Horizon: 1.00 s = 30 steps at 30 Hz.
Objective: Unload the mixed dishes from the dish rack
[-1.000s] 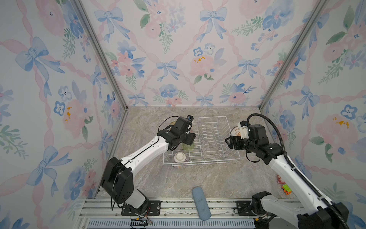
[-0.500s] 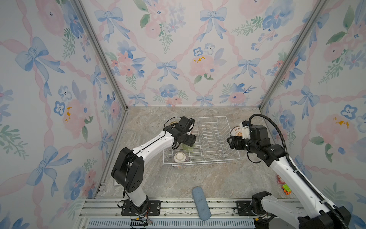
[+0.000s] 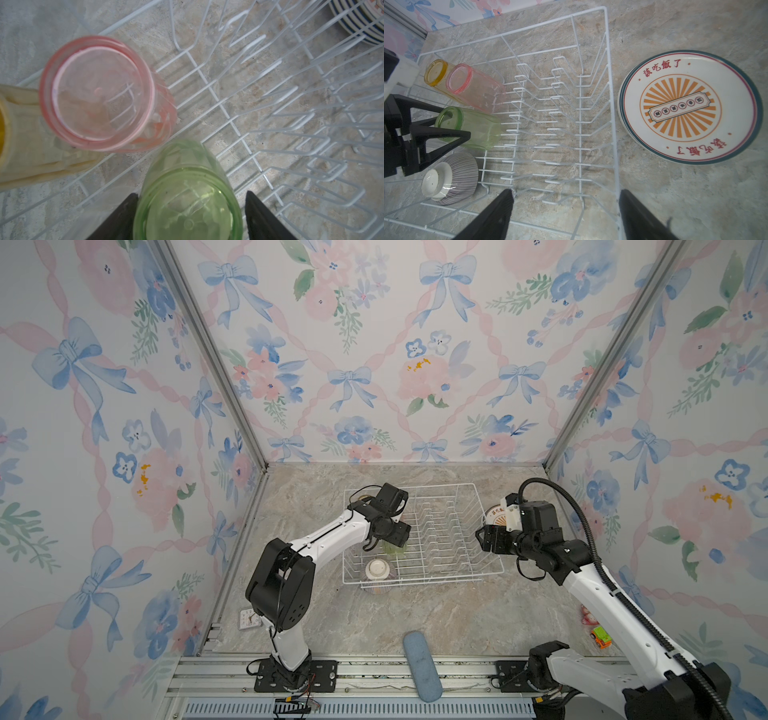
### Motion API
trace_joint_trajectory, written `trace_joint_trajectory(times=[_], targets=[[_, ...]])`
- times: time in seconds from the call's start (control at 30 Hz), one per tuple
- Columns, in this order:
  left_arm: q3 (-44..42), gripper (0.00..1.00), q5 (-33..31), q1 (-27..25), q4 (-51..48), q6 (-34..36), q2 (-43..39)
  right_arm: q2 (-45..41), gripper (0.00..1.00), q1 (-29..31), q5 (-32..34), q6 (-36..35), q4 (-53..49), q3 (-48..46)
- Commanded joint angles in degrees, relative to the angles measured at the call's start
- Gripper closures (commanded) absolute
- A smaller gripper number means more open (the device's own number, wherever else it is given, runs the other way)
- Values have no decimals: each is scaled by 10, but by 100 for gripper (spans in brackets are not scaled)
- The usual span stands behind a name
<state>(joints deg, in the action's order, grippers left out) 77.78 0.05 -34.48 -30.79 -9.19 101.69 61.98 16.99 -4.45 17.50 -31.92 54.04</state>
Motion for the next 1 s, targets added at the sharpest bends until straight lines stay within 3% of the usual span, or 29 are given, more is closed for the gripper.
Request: trace_joint_trajectory(times=[0.0, 0.27, 0.7, 0.97], targets=[[8, 25, 6, 3, -15, 9, 19, 8, 17, 2, 8, -8, 7, 5], [6, 26, 6, 4, -15, 14, 29, 19, 17, 1, 8, -6, 11, 5], [-12, 19, 33, 5, -14, 13, -2, 21, 17, 1, 10, -2, 15, 1], [-31, 18, -32, 1, -15, 21, -33, 21, 17, 1, 8, 3, 19, -3]])
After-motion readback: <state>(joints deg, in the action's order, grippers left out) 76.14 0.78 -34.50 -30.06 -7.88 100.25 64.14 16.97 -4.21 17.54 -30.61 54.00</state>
